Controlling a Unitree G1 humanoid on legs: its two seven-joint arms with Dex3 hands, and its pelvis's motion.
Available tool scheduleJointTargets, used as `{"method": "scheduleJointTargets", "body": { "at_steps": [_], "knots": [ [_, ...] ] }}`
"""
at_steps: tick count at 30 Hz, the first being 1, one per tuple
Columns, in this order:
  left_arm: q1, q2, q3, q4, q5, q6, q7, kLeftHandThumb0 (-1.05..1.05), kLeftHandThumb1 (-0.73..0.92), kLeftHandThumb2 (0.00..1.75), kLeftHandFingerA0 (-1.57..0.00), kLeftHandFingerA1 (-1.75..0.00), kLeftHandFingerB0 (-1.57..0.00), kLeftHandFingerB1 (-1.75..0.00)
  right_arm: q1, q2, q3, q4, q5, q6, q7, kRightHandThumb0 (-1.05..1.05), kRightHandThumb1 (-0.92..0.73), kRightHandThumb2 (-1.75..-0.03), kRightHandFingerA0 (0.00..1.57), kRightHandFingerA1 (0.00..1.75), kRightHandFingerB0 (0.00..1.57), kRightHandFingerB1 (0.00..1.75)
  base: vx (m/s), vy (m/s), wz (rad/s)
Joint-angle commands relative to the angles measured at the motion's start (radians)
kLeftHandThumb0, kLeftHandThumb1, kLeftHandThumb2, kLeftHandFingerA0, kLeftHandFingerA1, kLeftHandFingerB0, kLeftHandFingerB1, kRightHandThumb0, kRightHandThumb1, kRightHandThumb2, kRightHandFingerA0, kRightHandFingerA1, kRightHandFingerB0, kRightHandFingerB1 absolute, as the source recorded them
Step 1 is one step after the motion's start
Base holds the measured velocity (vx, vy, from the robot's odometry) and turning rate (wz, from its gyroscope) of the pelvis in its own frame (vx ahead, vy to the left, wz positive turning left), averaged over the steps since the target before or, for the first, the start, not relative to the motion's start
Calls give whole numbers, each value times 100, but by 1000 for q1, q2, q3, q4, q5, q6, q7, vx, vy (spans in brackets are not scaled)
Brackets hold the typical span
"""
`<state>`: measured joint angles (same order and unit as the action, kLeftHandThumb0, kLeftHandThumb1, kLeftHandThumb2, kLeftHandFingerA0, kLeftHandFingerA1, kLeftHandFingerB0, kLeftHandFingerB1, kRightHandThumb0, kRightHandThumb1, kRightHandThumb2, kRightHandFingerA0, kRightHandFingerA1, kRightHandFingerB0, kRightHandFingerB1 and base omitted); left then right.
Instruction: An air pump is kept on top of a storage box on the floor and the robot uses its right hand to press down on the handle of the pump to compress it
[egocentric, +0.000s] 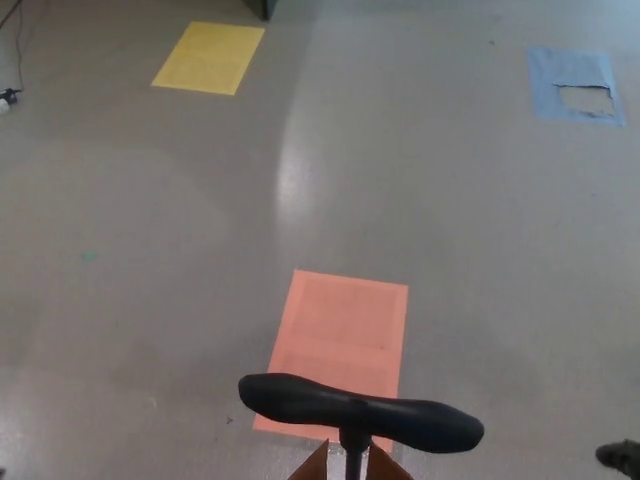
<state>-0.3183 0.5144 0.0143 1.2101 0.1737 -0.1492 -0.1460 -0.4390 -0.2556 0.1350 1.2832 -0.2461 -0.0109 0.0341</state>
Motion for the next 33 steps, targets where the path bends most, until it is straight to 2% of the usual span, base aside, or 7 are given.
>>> {"method": "scheduleJointTargets", "body": {
  "at_steps": [1,2,3,11,12,27,33],
  "knots": [
    [-3,23,4,50,-4,-67,-38,-57,77,63,-25,-32,-24,-30,17,1,-107,31,76,-85,-73,-78,-86,-114,9,29,8,24,0,0,0],
    [-9,25,10,54,-10,-73,-44,-57,77,63,-23,-33,-23,-30,15,7,-172,15,122,-157,-131,-59,-86,-66,26,31,22,30,0,0,0],
    [-13,26,14,56,-13,-76,-47,-62,79,63,-24,-32,-23,-29,5,17,-248,-12,180,-228,-167,-29,-59,-110,7,49,7,49,0,0,0],
    [-18,20,73,51,-66,-112,-59,-35,53,110,0,-49,0,-48,15,83,-421,-330,294,-513,-191,-78,-91,-68,19,31,18,28,0,0,0],
    [-19,23,80,45,-71,-118,-63,-79,92,73,-12,-27,-10,-23,44,92,-414,-508,279,-510,-209,-77,-92,-70,22,31,19,28,0,0,0],
    [-6,32,85,53,-67,-145,-89,-79,92,72,-12,-30,-9,-24,-41,-154,-365,-1662,320,-133,102,-36,-51,-109,0,48,0,48,0,0,0],
    [-17,41,96,59,-80,-138,-101,-89,87,117,-4,-13,-4,-13,-153,-263,-304,-1808,386,-14,234,-83,-75,-108,9,41,9,40,0,0,0]
  ]
}}
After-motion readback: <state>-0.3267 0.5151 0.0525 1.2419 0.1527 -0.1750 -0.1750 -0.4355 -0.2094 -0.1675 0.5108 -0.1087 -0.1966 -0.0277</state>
